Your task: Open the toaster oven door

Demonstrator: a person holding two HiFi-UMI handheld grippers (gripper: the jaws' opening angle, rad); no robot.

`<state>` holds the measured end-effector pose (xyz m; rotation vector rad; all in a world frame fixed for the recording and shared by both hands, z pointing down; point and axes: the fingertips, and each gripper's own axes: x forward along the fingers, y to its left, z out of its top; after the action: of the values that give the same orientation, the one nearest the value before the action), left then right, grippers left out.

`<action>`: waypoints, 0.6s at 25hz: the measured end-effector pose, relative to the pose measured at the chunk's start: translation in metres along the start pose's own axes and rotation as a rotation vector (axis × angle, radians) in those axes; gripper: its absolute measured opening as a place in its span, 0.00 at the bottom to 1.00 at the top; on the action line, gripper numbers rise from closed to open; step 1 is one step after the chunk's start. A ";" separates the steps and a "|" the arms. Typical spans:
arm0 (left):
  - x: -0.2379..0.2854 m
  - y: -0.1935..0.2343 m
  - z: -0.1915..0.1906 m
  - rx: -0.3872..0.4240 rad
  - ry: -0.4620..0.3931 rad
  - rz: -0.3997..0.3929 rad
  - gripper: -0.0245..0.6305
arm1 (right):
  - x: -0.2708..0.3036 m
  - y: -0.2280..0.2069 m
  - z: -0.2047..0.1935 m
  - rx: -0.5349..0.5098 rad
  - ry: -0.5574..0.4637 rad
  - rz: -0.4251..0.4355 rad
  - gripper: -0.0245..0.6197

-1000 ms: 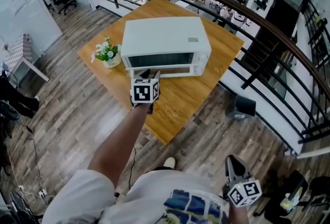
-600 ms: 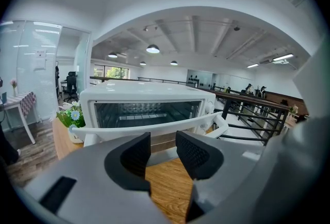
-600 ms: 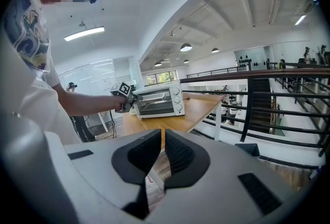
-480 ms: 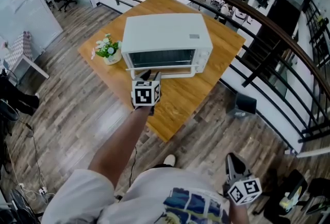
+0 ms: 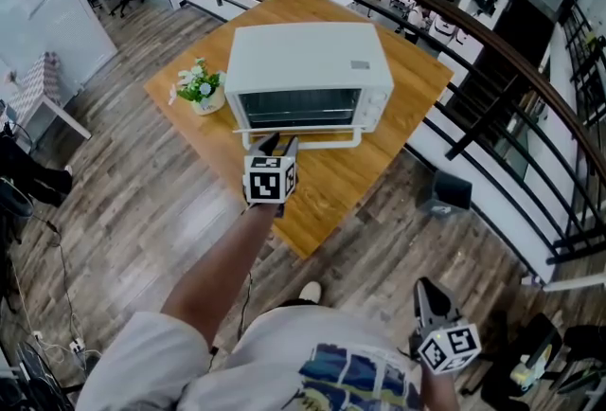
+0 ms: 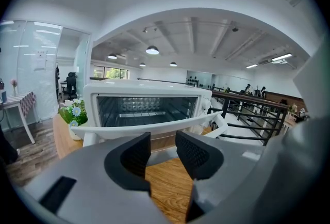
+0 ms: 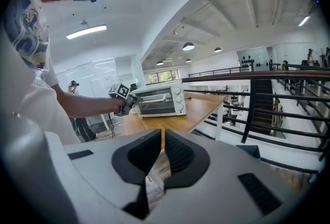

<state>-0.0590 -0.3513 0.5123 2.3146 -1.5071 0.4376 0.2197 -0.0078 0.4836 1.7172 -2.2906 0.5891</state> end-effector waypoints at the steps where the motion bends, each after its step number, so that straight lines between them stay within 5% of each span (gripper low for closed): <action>1: 0.000 -0.001 -0.001 -0.001 -0.002 0.003 0.27 | 0.000 -0.001 -0.001 0.000 0.003 0.000 0.07; 15: -0.009 -0.005 -0.020 -0.004 0.007 0.007 0.27 | -0.003 0.000 -0.001 -0.006 0.005 0.004 0.07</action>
<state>-0.0593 -0.3327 0.5259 2.3034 -1.5119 0.4438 0.2206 -0.0044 0.4837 1.7069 -2.2900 0.5859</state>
